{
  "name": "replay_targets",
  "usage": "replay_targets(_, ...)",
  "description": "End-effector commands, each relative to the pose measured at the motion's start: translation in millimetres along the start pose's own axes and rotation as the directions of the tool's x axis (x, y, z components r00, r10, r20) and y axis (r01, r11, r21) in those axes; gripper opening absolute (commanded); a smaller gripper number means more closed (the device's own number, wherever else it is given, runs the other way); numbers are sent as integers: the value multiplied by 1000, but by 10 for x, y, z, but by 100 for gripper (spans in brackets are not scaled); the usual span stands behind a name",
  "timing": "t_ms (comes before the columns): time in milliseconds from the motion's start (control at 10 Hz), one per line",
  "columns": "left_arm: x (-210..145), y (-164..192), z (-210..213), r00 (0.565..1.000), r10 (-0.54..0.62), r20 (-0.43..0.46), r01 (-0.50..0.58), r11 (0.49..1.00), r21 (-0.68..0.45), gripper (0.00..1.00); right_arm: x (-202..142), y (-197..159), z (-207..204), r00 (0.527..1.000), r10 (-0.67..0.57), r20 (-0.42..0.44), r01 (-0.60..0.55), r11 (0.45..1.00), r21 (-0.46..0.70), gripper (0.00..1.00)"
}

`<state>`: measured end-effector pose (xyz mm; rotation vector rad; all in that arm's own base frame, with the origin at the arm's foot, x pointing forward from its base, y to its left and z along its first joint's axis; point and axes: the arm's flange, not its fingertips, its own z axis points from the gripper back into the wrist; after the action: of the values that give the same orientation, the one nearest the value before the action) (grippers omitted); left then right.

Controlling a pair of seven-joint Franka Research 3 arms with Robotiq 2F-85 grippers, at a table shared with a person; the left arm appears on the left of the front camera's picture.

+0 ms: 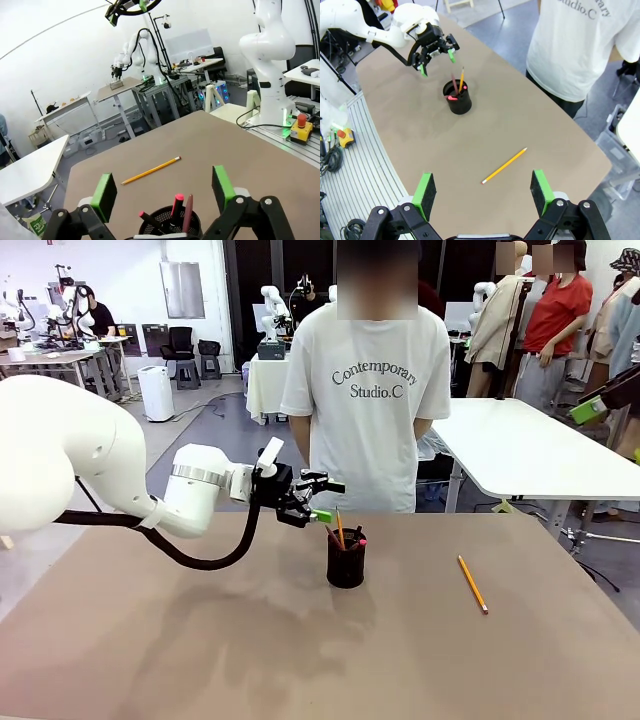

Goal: Place the pens into the pen holder.
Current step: Pick up a writing instrument from the table and place it into the Pen holder.

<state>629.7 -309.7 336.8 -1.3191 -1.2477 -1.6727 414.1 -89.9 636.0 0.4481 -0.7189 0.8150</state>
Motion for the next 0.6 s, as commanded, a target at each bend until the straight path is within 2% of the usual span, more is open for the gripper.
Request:
replay_targets(0, 155, -121, 72, 995, 36, -92, -36, 999, 9, 100, 8, 3, 6, 1000, 3, 3, -3, 1000, 1, 100)
replay_targets(300, 499, -502, 400, 957, 2, -289, -7, 1000, -17, 100, 8, 3, 6, 1000, 3, 3, -3, 1000, 1, 100)
replay_targets(500, 724, -790, 722, 871, 127, -475, -132, 991, 23, 100, 8, 3, 6, 1000, 3, 3, -3, 1000, 1, 100)
